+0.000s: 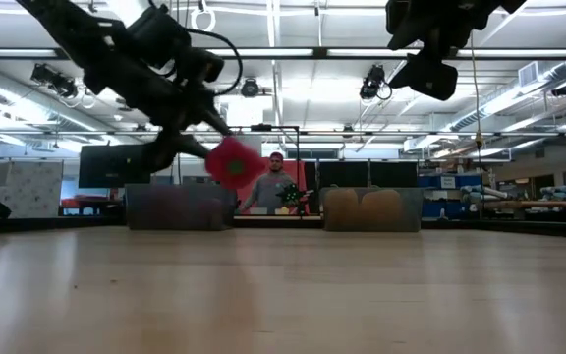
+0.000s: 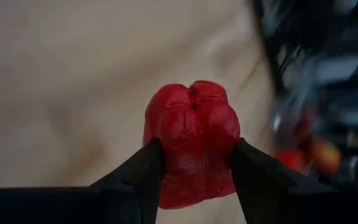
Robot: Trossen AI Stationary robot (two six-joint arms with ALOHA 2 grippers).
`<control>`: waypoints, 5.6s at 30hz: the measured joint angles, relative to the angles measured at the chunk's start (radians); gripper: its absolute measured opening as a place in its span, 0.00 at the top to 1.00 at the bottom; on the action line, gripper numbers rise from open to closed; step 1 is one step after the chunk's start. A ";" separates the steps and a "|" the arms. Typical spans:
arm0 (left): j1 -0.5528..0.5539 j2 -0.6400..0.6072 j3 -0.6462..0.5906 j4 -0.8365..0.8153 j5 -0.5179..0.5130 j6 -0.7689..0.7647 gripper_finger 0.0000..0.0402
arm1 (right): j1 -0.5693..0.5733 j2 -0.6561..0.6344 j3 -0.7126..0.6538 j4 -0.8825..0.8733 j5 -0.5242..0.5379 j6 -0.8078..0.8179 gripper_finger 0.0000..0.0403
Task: Sort produce into baskets
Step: Put the red bell pepper into the left black bin
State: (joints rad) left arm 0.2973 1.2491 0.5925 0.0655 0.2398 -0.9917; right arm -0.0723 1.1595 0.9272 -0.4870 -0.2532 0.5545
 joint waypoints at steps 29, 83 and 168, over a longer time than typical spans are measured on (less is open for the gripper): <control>0.493 0.000 0.004 -0.055 -0.098 0.774 0.54 | 0.000 0.000 0.000 -0.023 0.097 0.108 0.39; -0.413 0.400 0.345 0.513 -0.241 0.909 0.23 | 0.705 0.132 0.131 -0.323 0.157 0.151 0.45; 0.183 0.264 0.431 -0.087 0.097 0.755 0.24 | 0.041 0.072 0.107 -0.174 0.559 0.322 0.33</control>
State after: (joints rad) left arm 0.4807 1.5131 1.0237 -0.0217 0.3370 -0.2370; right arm -0.0316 1.2314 1.0338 -0.6614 0.3058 0.8769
